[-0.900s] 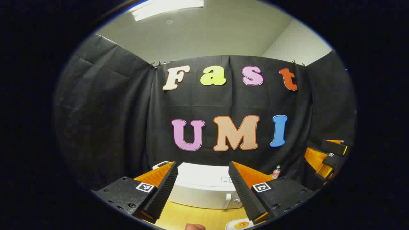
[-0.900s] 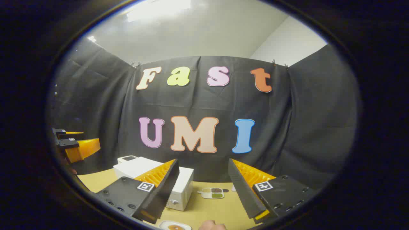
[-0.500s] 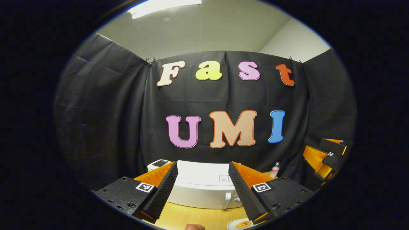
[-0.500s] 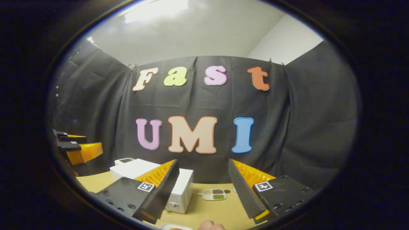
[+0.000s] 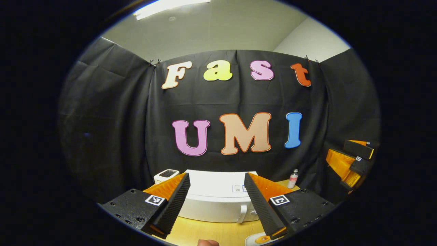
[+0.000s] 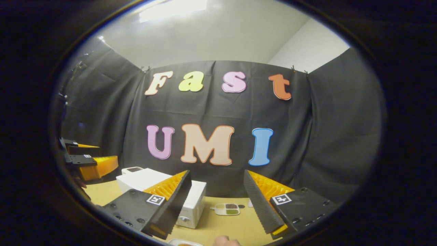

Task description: Open the microwave oven with the left hand, put the food in, and close the microwave oven.

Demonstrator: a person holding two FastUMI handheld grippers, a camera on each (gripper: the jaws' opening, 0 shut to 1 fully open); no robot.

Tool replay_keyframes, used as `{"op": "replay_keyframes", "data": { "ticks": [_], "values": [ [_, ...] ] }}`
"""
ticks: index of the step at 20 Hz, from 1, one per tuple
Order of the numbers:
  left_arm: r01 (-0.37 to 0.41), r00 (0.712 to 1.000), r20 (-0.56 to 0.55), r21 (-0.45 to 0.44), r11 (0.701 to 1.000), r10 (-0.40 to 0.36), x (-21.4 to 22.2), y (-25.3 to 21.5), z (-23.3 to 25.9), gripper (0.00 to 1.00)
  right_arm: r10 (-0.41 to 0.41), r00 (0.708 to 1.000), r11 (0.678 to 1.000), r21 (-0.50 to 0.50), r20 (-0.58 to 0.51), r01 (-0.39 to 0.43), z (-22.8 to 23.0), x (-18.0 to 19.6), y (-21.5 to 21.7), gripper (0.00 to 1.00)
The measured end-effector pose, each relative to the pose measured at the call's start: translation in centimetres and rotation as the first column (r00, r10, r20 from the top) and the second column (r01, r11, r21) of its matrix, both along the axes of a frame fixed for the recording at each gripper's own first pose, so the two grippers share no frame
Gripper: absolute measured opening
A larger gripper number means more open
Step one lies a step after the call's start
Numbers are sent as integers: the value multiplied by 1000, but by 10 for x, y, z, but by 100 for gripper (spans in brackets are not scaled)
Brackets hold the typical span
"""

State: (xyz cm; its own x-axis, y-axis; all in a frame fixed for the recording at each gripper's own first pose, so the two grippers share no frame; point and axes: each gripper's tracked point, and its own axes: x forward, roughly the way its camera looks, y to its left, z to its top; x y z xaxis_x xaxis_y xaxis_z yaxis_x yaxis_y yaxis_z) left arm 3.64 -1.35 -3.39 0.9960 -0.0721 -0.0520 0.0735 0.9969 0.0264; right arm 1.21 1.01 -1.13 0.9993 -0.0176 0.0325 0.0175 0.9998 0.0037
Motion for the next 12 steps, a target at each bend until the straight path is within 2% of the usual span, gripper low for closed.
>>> {"op": "replay_keyframes", "data": {
  "ticks": [4,11,12],
  "values": [
    [-21,1000,-3,3,1000,21,1,3,-2,96,1,1000,1000,6,3,-1,1,5,-4,96],
    [-31,1000,-5,17,999,31,4,2,-7,94,1,1000,1000,11,8,-2,4,8,-7,96],
    [-31,1000,-7,21,999,31,5,2,-11,96,0,1000,1000,8,10,0,4,8,-8,96]
  ]
}}
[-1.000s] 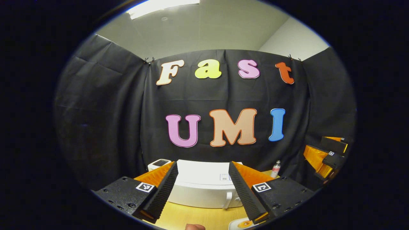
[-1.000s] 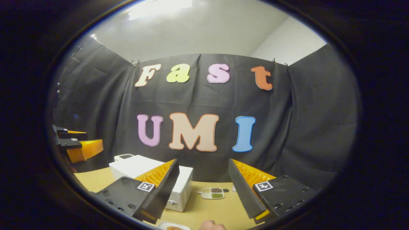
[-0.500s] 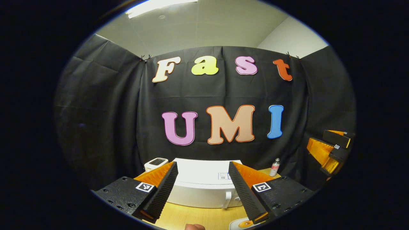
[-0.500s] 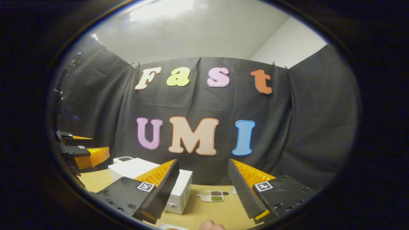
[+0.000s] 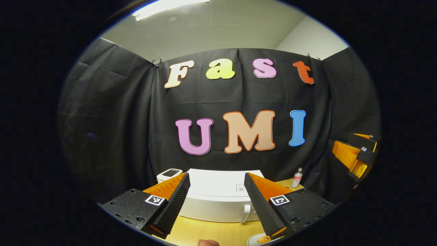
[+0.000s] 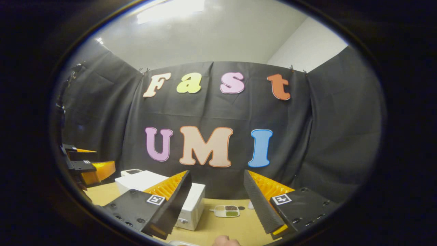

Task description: Open the microwave oven with the left hand, put the food in, and close the microwave oven.

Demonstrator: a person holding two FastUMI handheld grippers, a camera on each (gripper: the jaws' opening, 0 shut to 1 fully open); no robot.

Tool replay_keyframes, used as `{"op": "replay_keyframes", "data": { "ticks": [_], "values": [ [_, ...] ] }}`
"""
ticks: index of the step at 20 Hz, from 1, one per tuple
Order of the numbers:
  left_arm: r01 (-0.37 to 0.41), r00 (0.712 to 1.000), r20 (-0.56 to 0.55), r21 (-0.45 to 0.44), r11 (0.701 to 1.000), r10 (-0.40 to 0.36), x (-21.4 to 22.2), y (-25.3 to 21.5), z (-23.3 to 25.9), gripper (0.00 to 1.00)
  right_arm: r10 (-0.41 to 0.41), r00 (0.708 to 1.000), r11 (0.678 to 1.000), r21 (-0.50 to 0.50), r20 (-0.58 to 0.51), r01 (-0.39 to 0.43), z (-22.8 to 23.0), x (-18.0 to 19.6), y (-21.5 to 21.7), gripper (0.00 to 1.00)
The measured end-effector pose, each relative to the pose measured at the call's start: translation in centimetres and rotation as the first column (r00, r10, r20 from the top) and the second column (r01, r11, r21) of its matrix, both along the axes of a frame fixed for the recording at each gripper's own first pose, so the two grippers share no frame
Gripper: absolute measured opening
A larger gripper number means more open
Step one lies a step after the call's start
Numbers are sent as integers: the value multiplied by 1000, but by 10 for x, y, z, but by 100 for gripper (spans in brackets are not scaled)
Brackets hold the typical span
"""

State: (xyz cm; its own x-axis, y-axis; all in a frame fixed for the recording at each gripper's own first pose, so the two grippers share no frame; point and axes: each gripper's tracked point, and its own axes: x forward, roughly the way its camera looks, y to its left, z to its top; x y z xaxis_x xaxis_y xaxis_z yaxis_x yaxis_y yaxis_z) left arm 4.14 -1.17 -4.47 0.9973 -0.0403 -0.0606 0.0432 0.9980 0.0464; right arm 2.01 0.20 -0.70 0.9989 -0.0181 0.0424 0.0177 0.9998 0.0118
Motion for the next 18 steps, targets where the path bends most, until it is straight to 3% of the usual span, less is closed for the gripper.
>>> {"op": "replay_keyframes", "data": {
  "ticks": [10,14,18],
  "values": [
    [70,996,-56,47,996,-67,16,-32,-62,96,-28,1000,1000,-14,-4,28,4,-6,-14,97],
    [111,991,-84,70,991,-105,31,-50,-114,95,-28,999,999,-27,-25,27,-2,-10,-16,96],
    [167,969,-199,80,983,-149,45,-68,-190,95,-49,998,997,-54,-42,47,-5,-16,-26,96]
  ]
}}
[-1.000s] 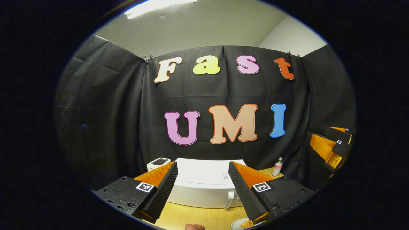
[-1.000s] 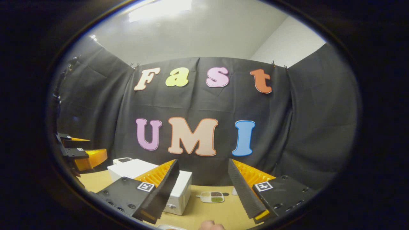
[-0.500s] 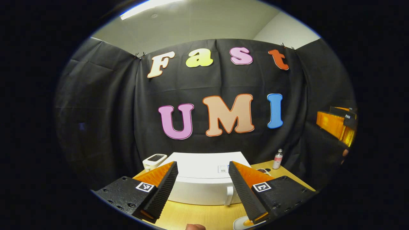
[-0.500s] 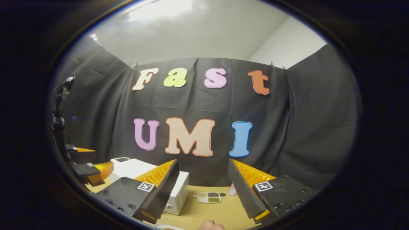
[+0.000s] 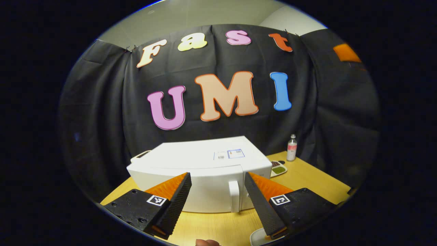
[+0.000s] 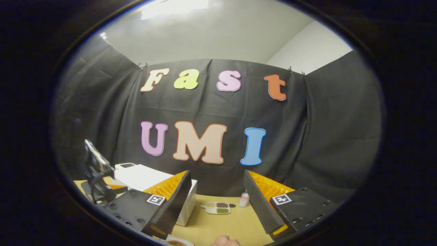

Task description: Open the microwave oven with the left hand, put the food in, and close the microwave oven.

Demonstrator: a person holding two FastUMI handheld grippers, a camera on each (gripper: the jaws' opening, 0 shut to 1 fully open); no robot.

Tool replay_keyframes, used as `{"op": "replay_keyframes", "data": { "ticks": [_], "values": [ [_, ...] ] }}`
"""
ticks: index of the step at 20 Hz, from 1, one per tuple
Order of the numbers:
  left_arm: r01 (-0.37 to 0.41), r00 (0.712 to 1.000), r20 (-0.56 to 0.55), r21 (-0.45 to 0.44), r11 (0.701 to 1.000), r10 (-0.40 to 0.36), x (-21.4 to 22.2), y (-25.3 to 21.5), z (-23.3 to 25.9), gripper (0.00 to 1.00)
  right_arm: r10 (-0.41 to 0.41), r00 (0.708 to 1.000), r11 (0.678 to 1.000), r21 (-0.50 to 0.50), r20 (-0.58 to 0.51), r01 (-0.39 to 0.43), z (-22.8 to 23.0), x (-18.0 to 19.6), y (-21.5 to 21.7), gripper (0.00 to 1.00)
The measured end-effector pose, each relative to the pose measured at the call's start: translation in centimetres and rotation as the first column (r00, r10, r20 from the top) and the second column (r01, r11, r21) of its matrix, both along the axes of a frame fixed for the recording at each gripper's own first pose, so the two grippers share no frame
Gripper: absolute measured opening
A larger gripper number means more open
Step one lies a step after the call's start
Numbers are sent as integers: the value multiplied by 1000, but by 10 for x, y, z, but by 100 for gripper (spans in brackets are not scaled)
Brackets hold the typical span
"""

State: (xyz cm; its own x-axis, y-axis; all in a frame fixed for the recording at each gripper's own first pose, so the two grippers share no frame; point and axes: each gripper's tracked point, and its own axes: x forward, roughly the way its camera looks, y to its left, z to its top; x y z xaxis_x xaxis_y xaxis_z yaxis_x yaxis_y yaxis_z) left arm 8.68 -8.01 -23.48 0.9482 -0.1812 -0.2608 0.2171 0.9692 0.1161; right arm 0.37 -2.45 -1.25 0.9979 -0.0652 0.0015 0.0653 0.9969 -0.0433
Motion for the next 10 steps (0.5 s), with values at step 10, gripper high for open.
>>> {"op": "replay_keyframes", "data": {
  "ticks": [10],
  "values": [
    [23,975,-221,26,999,-17,28,-19,-102,94,-70,997,998,-3,-38,70,-5,-22,-27,96]
  ]
}}
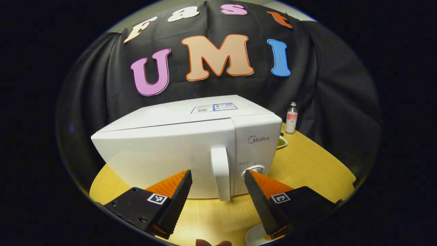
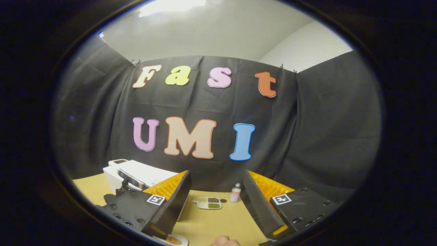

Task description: Open the microwave oven with the left hand, put the food in, and close the microwave oven.

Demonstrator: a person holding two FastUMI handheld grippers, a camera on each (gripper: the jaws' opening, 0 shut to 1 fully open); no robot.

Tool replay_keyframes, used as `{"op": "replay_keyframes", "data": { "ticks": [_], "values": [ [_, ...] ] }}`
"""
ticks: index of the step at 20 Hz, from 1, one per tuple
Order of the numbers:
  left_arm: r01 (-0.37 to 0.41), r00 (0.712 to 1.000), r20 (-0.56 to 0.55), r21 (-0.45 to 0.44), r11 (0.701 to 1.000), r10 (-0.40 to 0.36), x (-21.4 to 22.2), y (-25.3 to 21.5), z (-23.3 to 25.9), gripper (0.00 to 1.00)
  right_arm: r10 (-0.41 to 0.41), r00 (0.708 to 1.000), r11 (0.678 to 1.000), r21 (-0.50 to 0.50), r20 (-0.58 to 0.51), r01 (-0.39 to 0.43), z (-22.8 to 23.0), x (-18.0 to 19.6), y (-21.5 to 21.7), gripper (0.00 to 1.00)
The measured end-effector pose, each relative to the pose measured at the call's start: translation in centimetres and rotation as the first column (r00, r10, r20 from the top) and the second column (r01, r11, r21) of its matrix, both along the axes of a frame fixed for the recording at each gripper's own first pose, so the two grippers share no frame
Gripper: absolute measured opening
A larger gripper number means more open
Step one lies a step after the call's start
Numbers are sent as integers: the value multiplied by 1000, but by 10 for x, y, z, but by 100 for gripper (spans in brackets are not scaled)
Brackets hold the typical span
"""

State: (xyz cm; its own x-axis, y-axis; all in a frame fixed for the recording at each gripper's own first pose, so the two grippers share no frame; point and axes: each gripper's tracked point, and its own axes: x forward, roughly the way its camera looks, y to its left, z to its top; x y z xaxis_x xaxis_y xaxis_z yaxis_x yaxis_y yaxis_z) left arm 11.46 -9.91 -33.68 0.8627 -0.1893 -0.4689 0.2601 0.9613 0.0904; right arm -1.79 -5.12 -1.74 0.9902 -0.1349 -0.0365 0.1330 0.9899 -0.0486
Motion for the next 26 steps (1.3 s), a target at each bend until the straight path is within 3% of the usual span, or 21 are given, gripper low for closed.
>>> {"op": "replay_keyframes", "data": {
  "ticks": [1,4,7,9,10,14,20,26],
  "values": [
    [-2,1000,4,10,1000,2,3,0,0,93,-1,1000,1000,5,-5,1,-1,-1,0,96],
    [-4,1000,-7,13,1000,5,8,-4,-7,68,-10,1000,1000,17,-4,10,2,-4,-1,96],
    [-3,1000,-22,26,1000,3,9,-6,-12,63,-14,1000,1000,14,-9,14,1,-5,-2,96],
    [-19,1000,-23,27,999,19,10,-4,-13,34,-17,1000,1000,15,-7,17,2,-5,-3,96],
    [-19,1000,-24,14,1000,20,11,-4,-11,29,-19,1000,1000,17,-6,19,1,-5,-3,96],
    [-50,997,-55,-60,997,47,9,-5,-12,19,-17,1000,999,31,-10,18,1,-5,-2,96],
    [-15,999,-52,-37,999,13,8,-5,-11,5,-18,1000,999,39,-3,18,2,-4,-2,97],
    [-35,997,-71,-57,998,30,6,-5,-10,2,-5,1000,999,35,9,5,5,-4,-2,96]
  ]
}}
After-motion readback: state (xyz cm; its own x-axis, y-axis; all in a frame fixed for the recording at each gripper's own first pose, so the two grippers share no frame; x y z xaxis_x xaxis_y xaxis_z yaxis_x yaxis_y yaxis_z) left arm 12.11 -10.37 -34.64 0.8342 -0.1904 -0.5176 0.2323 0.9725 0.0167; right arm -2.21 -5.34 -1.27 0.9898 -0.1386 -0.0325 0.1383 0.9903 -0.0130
